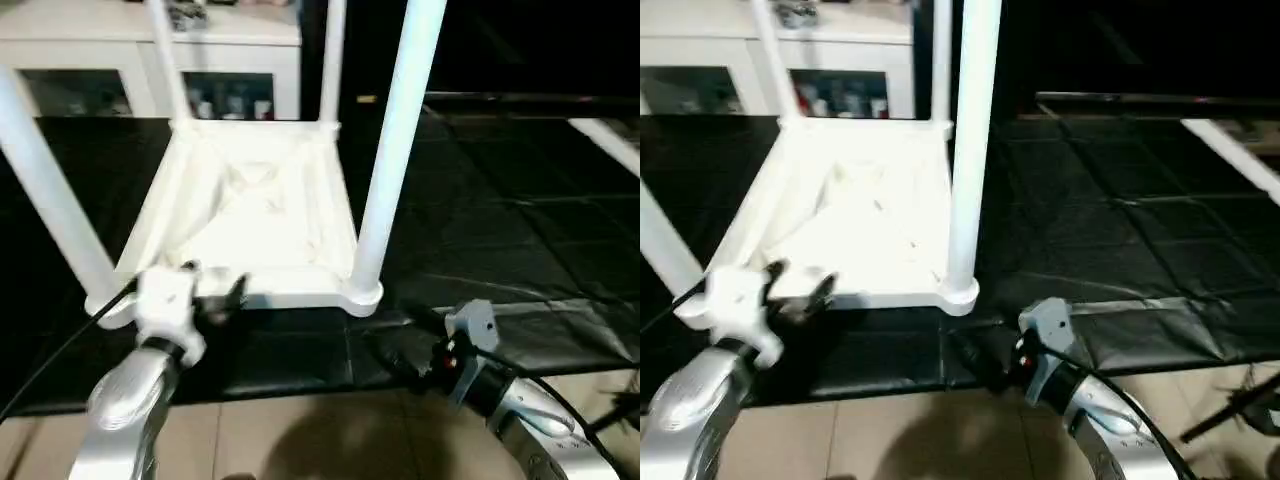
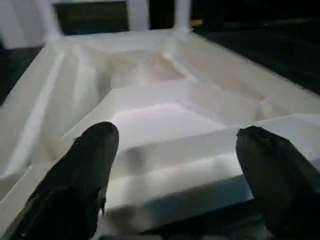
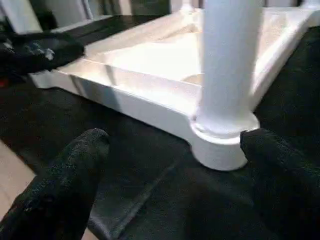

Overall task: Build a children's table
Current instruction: Rotate leg to tighten, then flip table

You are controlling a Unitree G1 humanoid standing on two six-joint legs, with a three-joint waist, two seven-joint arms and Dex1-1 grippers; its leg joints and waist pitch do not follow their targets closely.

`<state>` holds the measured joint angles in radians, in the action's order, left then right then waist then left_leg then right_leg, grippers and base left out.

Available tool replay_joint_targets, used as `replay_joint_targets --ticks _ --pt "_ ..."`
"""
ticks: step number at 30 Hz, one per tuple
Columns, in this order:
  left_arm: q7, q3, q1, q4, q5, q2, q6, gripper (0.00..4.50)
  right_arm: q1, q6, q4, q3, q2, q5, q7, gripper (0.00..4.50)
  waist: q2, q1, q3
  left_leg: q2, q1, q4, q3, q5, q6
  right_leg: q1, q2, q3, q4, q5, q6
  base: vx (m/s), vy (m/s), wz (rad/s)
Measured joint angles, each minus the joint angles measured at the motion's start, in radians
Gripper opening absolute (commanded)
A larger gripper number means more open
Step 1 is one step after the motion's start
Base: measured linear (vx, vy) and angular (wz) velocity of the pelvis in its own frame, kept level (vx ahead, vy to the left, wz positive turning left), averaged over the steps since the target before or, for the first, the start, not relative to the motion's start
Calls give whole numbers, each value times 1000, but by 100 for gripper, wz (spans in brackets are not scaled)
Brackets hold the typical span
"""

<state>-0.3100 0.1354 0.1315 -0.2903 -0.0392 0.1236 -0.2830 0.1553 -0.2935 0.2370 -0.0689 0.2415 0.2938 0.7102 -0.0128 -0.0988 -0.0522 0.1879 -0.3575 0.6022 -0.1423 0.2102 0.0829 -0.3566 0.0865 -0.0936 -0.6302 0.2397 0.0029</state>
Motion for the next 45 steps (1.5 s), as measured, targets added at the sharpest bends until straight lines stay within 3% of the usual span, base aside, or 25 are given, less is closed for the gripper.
replay_joint_targets --ticks 3,7,12,18,23,26,30,36,45 --pt "141 108 88 -51 35 -67 79 447 -56 0 -31 -25 19 21 68 450 -3 17 1 1 0 0 -2 -1 -1 0 0 0 7 -7 2 0 0 0" --pt "265 188 134 -102 48 -135 128 447 -147 0 -105 -38 18 40 126 450 -12 11 8 4 -1 -1 -3 -1 -2 -1 -2 -1 8 -10 -3 40 -5 1" --pt "360 224 172 -134 77 -166 180 447 -223 42 -208 -48 -1 44 149 450 -16 6 11 7 -10 -1 -3 -1 -3 -8 -5 0 9 -5 -4 31 -2 0" --pt "366 218 172 -145 67 -167 223 447 -318 93 -335 -26 -66 16 62 450 -16 8 11 9 -8 -1 -6 -2 -2 -9 -6 0 7 -7 -6 0 0 0" --pt "220 180 92 -28 6 -49 177 447 -378 157 -396 37 -87 10 -28 450 -17 -8 11 12 -4 -1 -7 -3 0 -10 -9 2 5 -10 -7 0 0 0" --pt "129 168 42 14 -43 13 117 447 -368 164 -386 38 -71 15 -4 450 -17 -13 11 13 -1 -1 -8 -4 2 -9 -10 3 5 -10 -8 0 0 0" --pt "121 186 -35 73 -49 46 70 447 -319 130 -356 3 -50 25 65 450 -16 -14 10 14 0 -1 -10 -4 2 -9 -11 4 4 -11 -8 0 0 0" --pt "190 233 -128 175 -90 43 19 447 -308 74 -276 -97 -20 61 176 450 -16 -13 10 14 1 -1 -10 -4 2 -9 -11 4 4 -12 -10 0 0 0" --pt "215 250 -180 216 -114 36 1 447 -355 32 -279 -130 -23 64 212 450 -22 -16 11 16 1 -1 -13 -4 2 -10 -12 5 4 -11 -10 0 0 0"
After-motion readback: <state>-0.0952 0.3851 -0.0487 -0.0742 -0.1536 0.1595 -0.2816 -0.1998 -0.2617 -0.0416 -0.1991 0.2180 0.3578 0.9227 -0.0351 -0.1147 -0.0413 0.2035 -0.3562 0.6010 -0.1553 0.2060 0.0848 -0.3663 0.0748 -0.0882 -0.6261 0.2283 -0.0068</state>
